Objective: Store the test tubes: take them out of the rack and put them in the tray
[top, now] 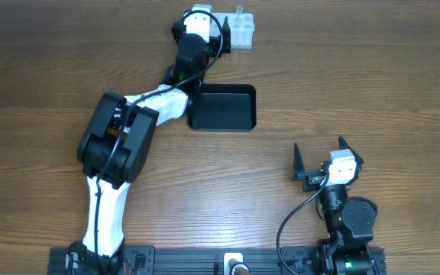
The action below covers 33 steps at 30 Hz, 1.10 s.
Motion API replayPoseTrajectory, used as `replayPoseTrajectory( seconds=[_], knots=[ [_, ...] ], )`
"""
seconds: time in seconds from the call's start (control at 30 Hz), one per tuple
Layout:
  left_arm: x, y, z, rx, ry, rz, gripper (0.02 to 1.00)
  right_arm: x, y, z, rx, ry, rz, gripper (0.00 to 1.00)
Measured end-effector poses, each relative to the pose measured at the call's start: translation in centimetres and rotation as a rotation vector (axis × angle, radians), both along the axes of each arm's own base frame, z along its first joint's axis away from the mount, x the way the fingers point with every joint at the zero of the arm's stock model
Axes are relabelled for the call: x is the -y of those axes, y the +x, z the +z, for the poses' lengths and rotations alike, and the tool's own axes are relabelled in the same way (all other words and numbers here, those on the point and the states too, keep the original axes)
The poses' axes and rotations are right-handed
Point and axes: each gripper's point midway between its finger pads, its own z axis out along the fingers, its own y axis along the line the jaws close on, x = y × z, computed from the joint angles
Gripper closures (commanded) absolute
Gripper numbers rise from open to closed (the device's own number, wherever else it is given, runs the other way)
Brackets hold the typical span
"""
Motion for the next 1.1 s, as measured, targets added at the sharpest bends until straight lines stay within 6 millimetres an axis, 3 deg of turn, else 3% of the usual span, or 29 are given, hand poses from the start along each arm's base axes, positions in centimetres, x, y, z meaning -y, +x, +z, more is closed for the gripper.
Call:
replayPoseTrajectory(
  seconds=[0.13, 0.8, 1.1],
  knots=[
    [0.0, 0.0, -0.9, -0.019, 0.009, 0.002, 0.023, 0.0, 0.0, 0.0, 0.0, 0.0, 0.0, 0.007],
    [0.0, 0.9, -1.6, -0.014, 0.012, 0.008, 0.266, 0.0, 0.0, 0.0, 0.0, 0.0, 0.0, 0.009],
    [-0.4, 1.0, -1.6, -0.01, 0.016, 0.026, 0.327, 0.0, 0.0, 0.0, 0.0, 0.0, 0.0, 0.009]
  ],
)
